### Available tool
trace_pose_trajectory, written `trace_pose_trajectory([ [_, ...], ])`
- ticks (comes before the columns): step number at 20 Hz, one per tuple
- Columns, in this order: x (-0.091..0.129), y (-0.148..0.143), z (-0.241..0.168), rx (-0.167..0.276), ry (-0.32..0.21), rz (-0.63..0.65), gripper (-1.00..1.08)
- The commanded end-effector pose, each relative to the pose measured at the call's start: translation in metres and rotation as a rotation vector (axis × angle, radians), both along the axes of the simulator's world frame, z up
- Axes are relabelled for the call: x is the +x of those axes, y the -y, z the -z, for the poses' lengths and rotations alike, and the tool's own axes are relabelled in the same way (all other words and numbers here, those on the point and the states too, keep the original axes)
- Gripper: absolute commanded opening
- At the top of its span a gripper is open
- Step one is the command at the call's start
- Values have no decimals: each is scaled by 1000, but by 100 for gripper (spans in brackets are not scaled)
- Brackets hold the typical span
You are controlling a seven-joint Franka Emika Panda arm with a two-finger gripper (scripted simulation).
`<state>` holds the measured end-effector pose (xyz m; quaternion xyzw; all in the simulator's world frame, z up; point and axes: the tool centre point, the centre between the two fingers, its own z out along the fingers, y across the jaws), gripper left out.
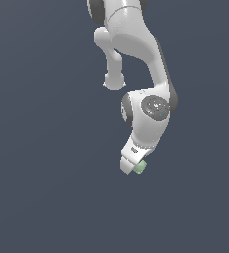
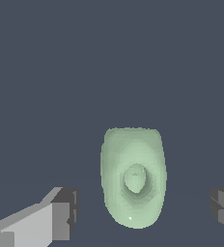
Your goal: Pick up the object and move it to a goal position.
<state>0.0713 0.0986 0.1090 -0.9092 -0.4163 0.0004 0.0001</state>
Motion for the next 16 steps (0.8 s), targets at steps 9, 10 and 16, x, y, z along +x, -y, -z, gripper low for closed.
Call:
trace_pose_trajectory([
  [9, 0, 0, 21, 0, 0, -6, 100],
  [10, 0, 0, 27, 0, 1, -6, 100],
  [16, -1, -1, 50, 0, 1, -9, 100],
])
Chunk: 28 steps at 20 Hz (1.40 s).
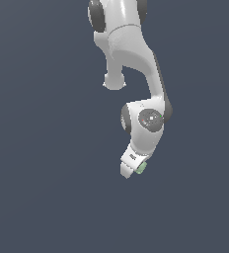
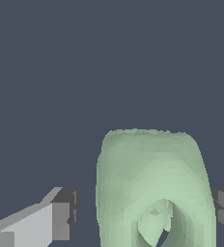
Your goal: Pick up the object and move it to a goal position.
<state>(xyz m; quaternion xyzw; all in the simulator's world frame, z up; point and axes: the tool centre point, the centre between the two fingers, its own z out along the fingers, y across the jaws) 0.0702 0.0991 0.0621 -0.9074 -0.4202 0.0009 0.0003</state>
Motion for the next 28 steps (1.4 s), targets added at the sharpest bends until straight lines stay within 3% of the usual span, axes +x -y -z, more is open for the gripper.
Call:
trace_pose_trajectory([
  [1, 1, 0, 4, 0, 2, -1, 100],
  [4, 2, 0, 3, 0, 2, 0, 100],
  [5, 2, 0, 3, 0, 2, 0, -100],
  [19, 1, -2, -1, 0, 2, 0, -100],
  [28, -11, -26, -46, -1, 2, -1, -100],
])
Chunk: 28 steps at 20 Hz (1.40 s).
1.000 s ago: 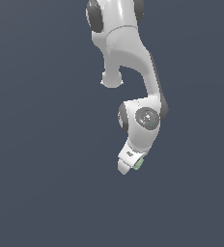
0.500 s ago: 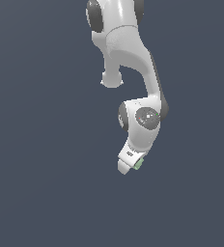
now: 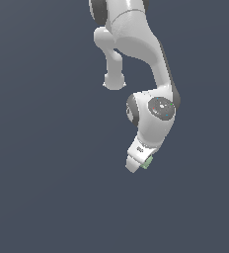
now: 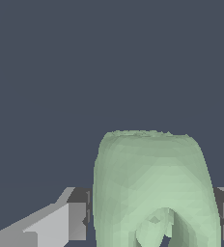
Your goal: Pick up the object and move it to a goal position.
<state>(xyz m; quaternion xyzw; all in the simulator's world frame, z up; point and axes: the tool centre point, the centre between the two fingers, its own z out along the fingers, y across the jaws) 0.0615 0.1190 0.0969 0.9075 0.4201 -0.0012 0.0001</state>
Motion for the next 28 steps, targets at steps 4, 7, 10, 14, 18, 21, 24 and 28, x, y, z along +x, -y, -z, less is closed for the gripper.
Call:
trace_pose_trajectory([
  [4, -12, -26, -49, -1, 2, -1, -100],
  [7, -20, -42, -81, -1, 2, -1, -100],
  [10, -27, -59, -113, -1, 2, -2, -100],
  [14, -36, -80, -154, 0, 2, -2, -100],
  [18, -43, -98, -188, 0, 2, -2, -100],
  [21, -46, -108, -208, 1, 2, -2, -100],
  [24, -48, -115, -221, 1, 2, -1, -100],
  [28, -49, -119, -229, 1, 2, 0, -100],
])
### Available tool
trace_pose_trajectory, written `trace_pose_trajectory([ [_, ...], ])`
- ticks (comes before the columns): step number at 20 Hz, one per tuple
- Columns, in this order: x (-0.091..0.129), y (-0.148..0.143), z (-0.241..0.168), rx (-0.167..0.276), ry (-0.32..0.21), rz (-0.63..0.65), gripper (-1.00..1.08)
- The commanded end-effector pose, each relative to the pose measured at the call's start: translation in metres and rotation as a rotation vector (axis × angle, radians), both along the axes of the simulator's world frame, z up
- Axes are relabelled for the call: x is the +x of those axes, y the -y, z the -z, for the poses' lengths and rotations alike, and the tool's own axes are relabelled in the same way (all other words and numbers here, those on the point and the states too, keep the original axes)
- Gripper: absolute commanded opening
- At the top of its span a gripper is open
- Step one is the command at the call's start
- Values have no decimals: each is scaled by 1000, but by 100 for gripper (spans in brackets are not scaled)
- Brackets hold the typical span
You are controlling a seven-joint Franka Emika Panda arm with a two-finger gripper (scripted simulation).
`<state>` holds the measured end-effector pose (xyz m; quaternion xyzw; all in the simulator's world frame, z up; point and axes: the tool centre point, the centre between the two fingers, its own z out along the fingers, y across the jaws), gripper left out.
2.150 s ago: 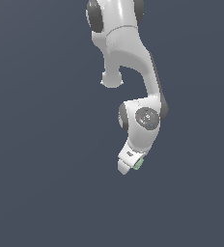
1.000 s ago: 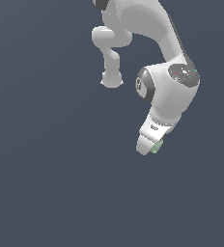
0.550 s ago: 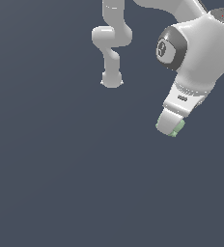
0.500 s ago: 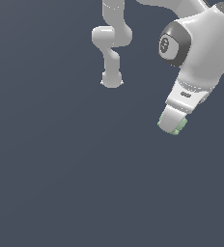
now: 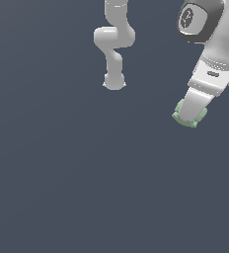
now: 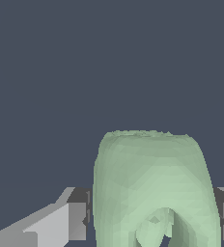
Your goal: Pick up the object and move it to a goal position.
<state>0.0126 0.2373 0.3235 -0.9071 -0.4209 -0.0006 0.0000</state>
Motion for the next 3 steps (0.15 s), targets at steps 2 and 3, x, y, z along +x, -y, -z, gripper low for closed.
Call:
trace_pose_trajectory([
  [2, 0, -2, -4, 0, -1, 1, -100],
  [3, 0, -2, -4, 0, -1, 1, -100],
])
